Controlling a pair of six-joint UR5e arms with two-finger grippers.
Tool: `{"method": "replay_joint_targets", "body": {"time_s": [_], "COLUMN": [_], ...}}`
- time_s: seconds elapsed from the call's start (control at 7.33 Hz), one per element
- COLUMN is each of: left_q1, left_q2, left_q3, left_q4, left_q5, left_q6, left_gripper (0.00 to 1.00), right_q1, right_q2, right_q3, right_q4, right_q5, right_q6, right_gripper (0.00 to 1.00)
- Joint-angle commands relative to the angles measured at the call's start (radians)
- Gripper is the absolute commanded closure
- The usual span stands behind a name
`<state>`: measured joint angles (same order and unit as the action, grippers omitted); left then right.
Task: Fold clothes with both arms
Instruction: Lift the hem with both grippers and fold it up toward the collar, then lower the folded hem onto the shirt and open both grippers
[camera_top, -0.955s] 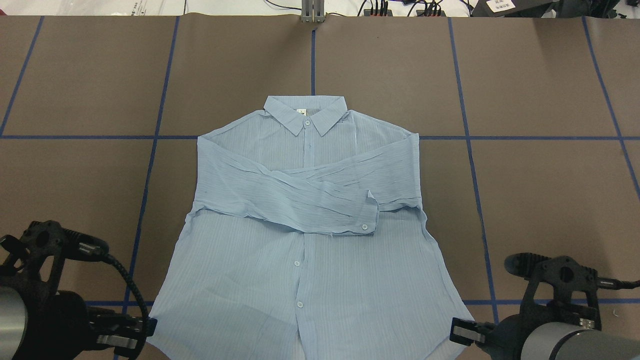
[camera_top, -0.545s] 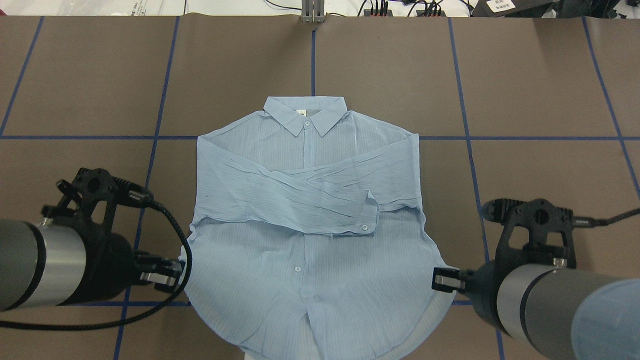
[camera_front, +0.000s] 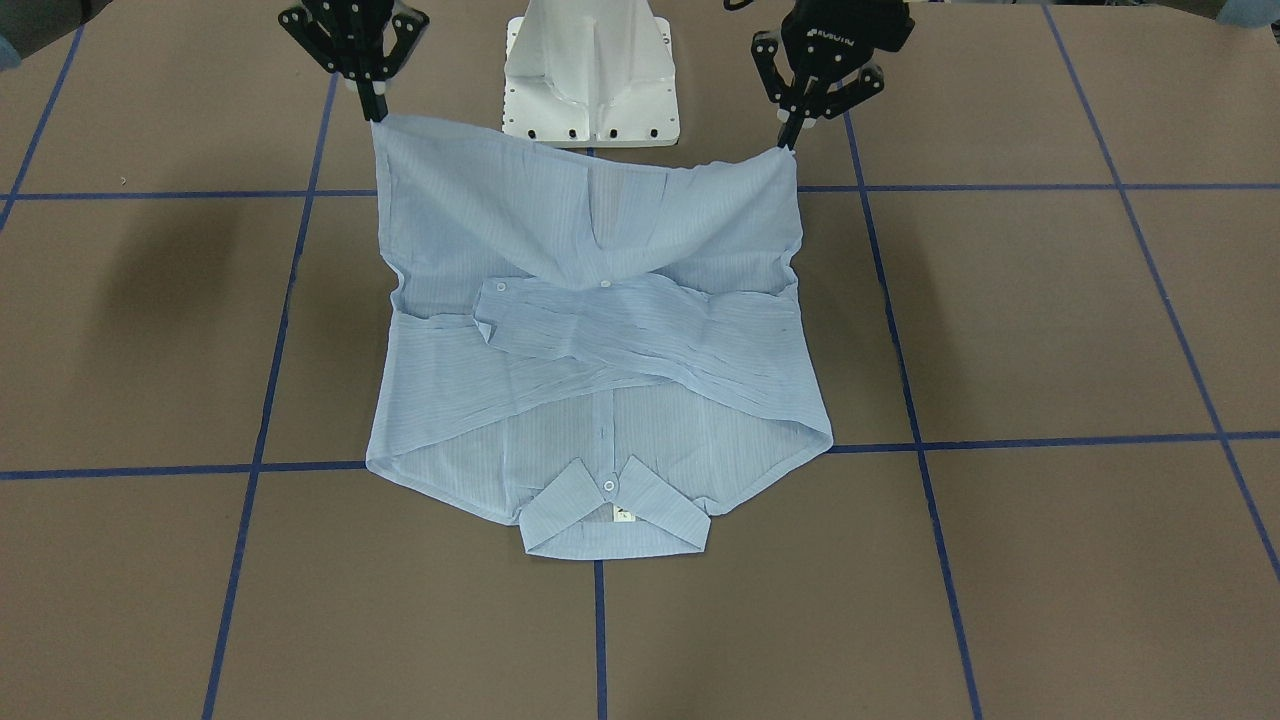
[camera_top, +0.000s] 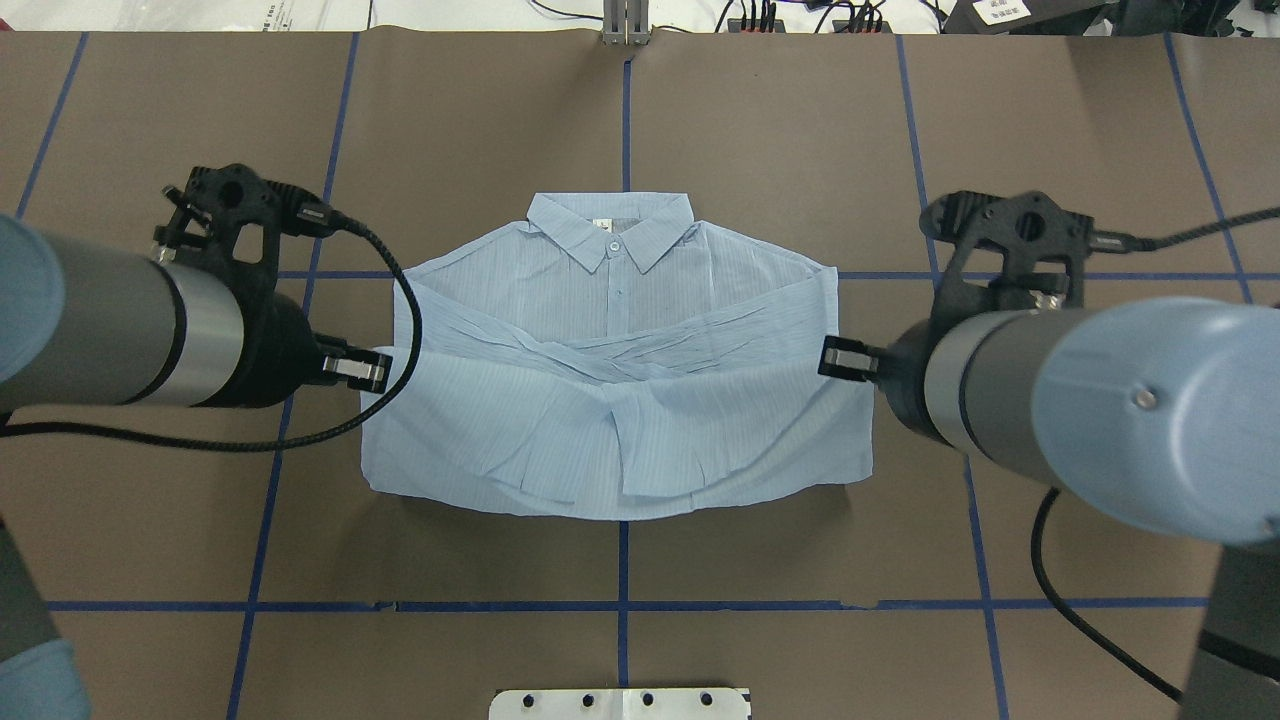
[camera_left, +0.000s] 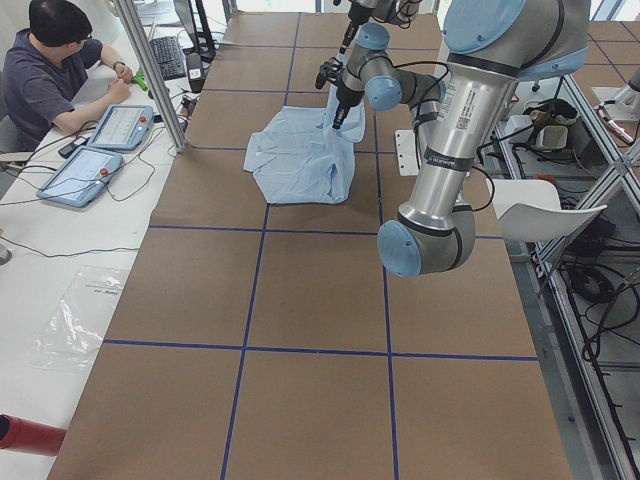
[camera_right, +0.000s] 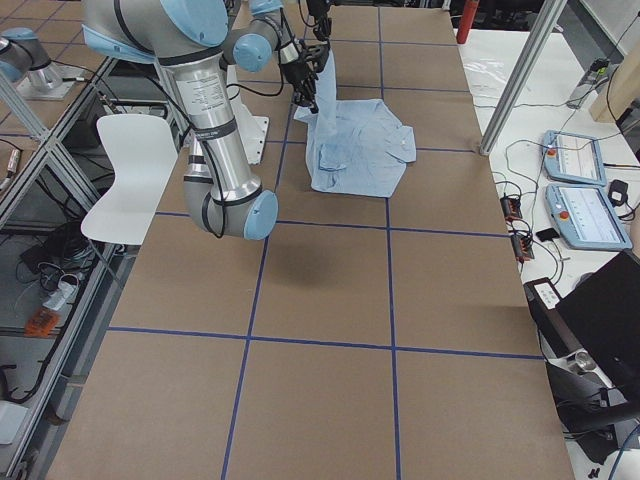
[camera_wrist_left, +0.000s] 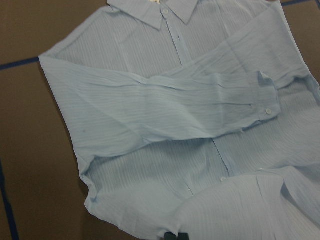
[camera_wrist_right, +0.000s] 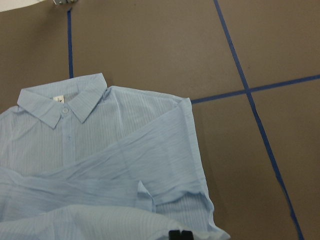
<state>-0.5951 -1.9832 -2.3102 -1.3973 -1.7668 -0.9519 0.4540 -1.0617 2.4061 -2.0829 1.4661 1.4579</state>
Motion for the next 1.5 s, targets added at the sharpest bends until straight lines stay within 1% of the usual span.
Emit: {"method": "replay_joint_targets", "body": {"time_s": [0.0, 0.14, 0.27, 0.41, 0.55, 0.68, 0.82, 0.95, 1.23, 1.36], "left_q1": [-0.072, -0.078, -0.084, -0.087, -0.089, -0.089, -0.091, -0.091, -0.098, -0.107], "left_q2": [-0.049, -0.052, -0.065, -0.066, -0.081, -0.103, -0.103, -0.103, -0.100, -0.100], "left_q3": [0.195, 0.297, 0.413, 0.524, 0.634, 0.734, 0.788, 0.828, 0.836, 0.831], "left_q4": [-0.101, -0.200, -0.315, -0.421, -0.510, -0.584, -0.639, -0.655, -0.654, -0.657], "left_q5": [0.006, 0.042, 0.053, 0.072, 0.126, 0.135, 0.160, 0.184, 0.184, 0.184], "left_q6": [0.042, 0.044, 0.042, 0.041, 0.042, 0.041, 0.042, 0.042, 0.050, 0.100], "left_gripper": [1.00, 1.00, 1.00, 1.00, 1.00, 1.00, 1.00, 1.00, 1.00, 1.00], "right_q1": [0.130, 0.152, 0.172, 0.172, 0.176, 0.176, 0.176, 0.173, 0.176, 0.183], "right_q2": [0.003, 0.003, 0.002, 0.002, 0.000, 0.000, -0.001, -0.009, -0.017, -0.017], "right_q3": [-0.225, -0.348, -0.480, -0.611, -0.692, -0.740, -0.754, -0.760, -0.745, -0.731], "right_q4": [0.206, 0.324, 0.453, 0.553, 0.632, 0.655, 0.656, 0.656, 0.656, 0.655], "right_q5": [0.008, 0.008, 0.007, 0.005, 0.003, 0.003, 0.003, 0.003, 0.005, 0.005], "right_q6": [-0.079, -0.085, -0.091, -0.112, -0.117, -0.117, -0.116, -0.116, -0.114, -0.116], "right_gripper": [1.00, 1.00, 1.00, 1.00, 1.00, 1.00, 1.00, 1.00, 1.00, 1.00]}}
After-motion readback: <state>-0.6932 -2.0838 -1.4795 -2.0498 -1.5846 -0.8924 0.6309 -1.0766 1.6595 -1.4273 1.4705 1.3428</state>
